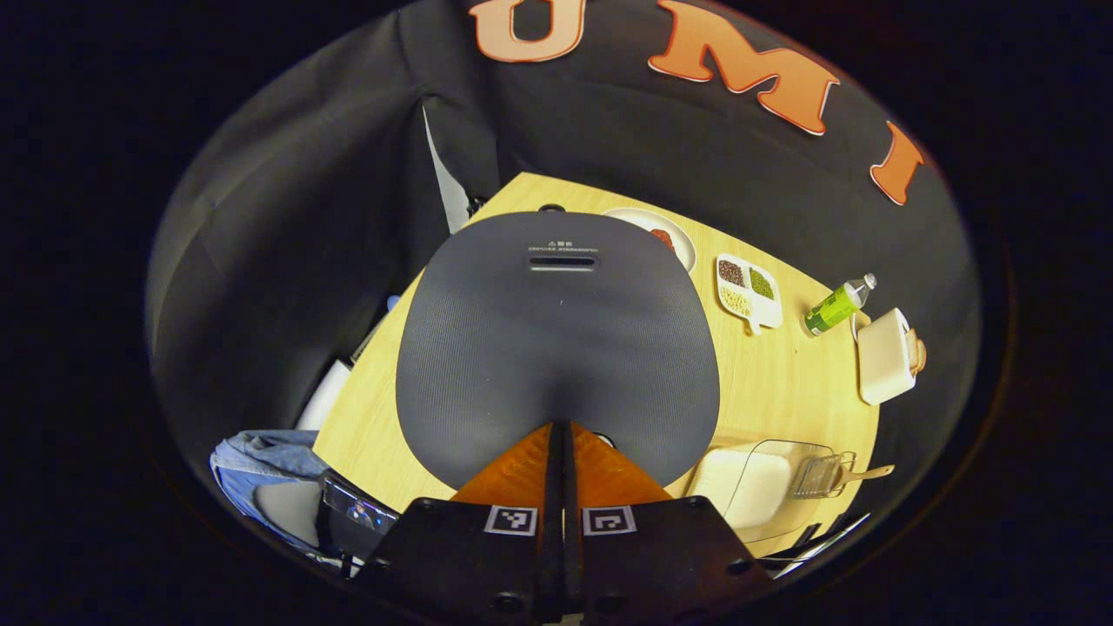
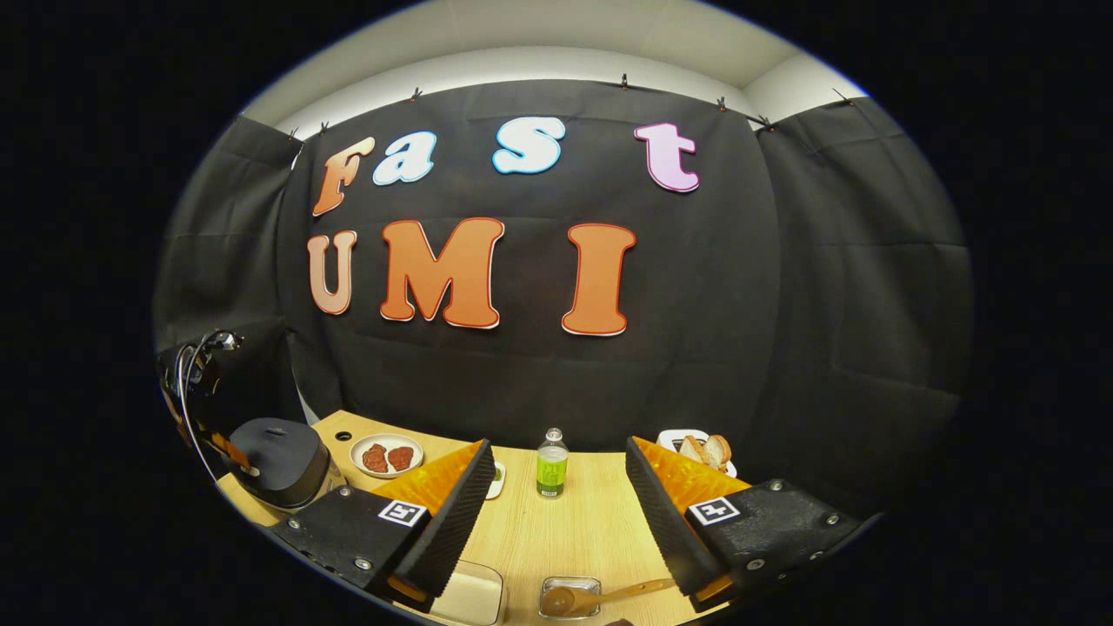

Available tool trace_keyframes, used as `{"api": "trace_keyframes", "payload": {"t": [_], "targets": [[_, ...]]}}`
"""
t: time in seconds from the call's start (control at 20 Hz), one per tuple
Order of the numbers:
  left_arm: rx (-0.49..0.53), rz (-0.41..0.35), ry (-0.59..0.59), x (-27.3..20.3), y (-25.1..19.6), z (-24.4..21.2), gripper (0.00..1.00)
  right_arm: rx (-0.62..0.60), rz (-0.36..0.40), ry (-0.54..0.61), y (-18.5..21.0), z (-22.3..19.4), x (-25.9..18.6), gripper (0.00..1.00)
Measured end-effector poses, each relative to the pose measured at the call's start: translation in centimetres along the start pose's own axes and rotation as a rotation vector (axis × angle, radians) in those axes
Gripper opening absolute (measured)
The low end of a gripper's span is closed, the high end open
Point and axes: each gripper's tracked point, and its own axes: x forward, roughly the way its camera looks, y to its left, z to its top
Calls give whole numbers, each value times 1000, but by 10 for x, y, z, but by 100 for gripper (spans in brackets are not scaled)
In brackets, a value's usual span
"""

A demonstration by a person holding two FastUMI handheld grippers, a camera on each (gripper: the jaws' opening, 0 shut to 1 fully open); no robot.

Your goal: Close the left gripper, press the button to open the rice cooker; take a wooden spoon from the chopstick holder with the right hand, scoop a spoonful of rice and pour it into the rice cooker, then put the wooden spoon back into the chopstick holder.

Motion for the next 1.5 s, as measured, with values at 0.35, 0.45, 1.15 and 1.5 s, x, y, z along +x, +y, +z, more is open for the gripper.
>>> {"api": "trace_keyframes", "payload": {"t": [0.35, 0.45, 1.15, 1.5], "targets": [[80, 135, -484, -45, -1, 40, 5, 21, 5, 44, 0, -17, 4, 94], [103, 161, -666, -82, -5, 82, 5, 25, -2, 53, -3, -20, 3, 94], [234, 58, -956, -166, -69, 108, 100, 101, -74, 195, -26, -85, 3, 94], [265, 76, -938, -163, -77, 96, 85, 118, -162, 319, -57, -153, 1, 96]]}}
